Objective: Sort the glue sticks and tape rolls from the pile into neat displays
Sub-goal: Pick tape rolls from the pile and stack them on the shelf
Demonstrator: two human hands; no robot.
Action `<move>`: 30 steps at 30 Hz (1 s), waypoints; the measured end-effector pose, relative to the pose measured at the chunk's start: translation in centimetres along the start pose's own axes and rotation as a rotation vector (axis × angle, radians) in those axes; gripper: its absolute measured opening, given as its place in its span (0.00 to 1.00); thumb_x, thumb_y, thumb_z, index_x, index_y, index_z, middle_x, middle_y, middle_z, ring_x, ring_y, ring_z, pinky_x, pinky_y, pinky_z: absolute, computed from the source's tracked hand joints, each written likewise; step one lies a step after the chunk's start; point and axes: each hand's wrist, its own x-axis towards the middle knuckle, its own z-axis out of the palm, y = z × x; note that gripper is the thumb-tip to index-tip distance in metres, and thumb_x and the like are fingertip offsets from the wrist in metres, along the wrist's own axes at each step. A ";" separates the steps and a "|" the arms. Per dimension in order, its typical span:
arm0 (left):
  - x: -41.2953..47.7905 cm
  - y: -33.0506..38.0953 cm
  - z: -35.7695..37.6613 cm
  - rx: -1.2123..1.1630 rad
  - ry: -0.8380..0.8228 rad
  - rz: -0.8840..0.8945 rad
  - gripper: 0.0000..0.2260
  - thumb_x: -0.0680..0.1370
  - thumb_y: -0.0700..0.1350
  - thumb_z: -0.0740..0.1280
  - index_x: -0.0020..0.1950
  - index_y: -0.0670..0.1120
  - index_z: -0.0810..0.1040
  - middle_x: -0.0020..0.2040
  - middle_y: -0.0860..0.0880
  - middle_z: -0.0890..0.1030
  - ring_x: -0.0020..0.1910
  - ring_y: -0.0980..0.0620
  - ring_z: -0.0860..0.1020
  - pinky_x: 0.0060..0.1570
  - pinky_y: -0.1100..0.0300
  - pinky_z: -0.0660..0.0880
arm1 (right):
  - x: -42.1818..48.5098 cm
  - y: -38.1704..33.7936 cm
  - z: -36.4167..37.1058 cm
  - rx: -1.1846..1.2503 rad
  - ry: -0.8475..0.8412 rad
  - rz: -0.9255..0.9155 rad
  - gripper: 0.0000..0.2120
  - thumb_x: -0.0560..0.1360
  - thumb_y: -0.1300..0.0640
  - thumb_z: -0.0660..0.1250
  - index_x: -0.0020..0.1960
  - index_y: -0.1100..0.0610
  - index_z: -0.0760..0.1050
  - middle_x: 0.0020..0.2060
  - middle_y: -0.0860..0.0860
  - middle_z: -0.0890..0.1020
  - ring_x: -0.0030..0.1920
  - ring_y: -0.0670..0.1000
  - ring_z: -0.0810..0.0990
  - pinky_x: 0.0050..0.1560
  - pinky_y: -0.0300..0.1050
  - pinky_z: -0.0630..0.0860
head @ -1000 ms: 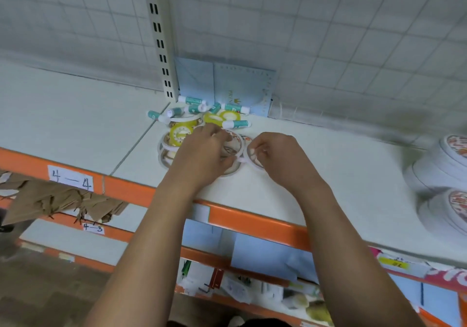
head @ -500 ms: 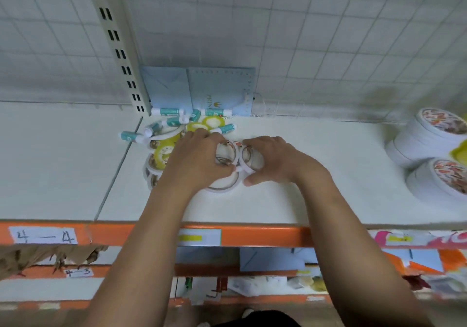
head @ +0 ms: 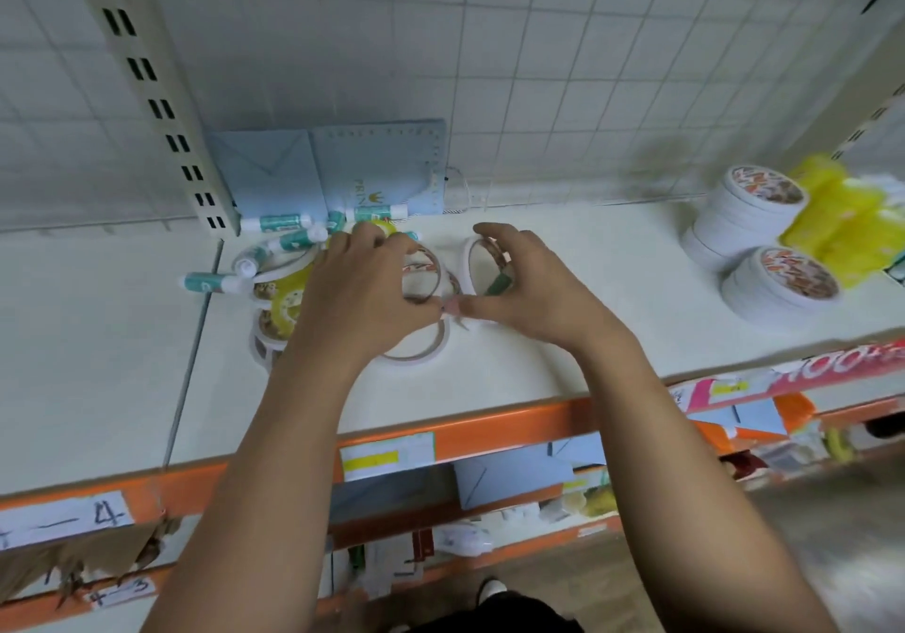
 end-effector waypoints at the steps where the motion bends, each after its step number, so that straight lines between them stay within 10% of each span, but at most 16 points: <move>1: 0.0 0.1 -0.1 0.010 0.000 0.005 0.32 0.66 0.65 0.69 0.66 0.51 0.74 0.60 0.47 0.73 0.60 0.43 0.70 0.58 0.48 0.71 | -0.3 -0.1 0.0 0.040 0.037 0.000 0.47 0.59 0.35 0.78 0.73 0.45 0.64 0.60 0.45 0.70 0.59 0.43 0.72 0.60 0.35 0.68; 16: 3.5 10.3 3.3 -0.065 -0.048 0.201 0.26 0.67 0.60 0.70 0.63 0.54 0.75 0.60 0.50 0.72 0.58 0.45 0.70 0.55 0.52 0.68 | -4.8 5.8 -8.6 -0.313 0.159 0.205 0.47 0.62 0.36 0.76 0.75 0.52 0.63 0.67 0.53 0.70 0.67 0.57 0.68 0.67 0.52 0.69; 30: 8.7 28.6 9.3 -0.180 -0.026 0.241 0.26 0.67 0.61 0.70 0.61 0.54 0.72 0.60 0.51 0.75 0.58 0.46 0.71 0.56 0.51 0.70 | -7.7 19.0 -22.3 -0.322 0.204 0.297 0.52 0.63 0.40 0.78 0.76 0.63 0.59 0.70 0.57 0.67 0.71 0.56 0.66 0.69 0.46 0.64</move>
